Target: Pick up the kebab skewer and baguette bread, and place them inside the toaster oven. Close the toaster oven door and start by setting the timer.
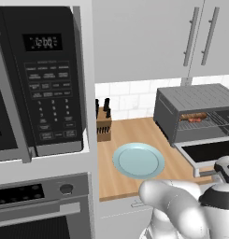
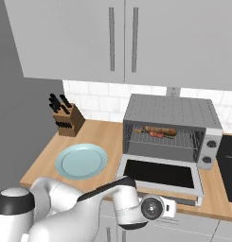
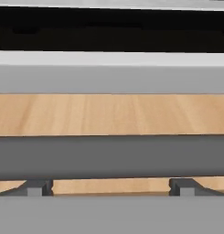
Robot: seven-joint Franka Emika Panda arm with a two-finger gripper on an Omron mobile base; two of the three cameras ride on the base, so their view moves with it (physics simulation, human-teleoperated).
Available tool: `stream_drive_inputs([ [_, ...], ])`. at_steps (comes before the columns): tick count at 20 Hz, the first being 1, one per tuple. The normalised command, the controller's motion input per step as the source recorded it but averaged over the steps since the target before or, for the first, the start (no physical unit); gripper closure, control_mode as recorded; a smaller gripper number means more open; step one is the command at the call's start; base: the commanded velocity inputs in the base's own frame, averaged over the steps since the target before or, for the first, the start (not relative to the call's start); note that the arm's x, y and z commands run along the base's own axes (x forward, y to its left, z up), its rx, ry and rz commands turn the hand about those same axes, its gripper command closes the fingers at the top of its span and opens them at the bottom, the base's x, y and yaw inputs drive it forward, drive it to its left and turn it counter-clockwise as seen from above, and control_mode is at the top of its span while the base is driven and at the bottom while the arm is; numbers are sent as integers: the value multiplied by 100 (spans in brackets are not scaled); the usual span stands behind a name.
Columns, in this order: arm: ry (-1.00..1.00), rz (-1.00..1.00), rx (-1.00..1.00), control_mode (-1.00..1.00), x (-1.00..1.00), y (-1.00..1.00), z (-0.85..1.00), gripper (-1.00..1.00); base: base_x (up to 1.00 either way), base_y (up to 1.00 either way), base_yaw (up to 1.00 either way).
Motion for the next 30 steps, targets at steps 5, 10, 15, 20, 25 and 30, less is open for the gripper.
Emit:
stream_drive_inputs([
  [5,0,0,0,-100,13,0,-1,-100,0,0,0],
  [10,-9,0,0,-100,2,0,3,-100,0,0,0],
  [15,-17,0,3,-100,16,0,24,-100,0,0,0],
  [20,-14,0,3,-100,23,0,39,-100,0,0,0],
  [25,-13,0,2,-100,26,0,50,-100,0,0,0],
  [30,-11,0,0,-100,31,0,50,-100,0,0,0],
])
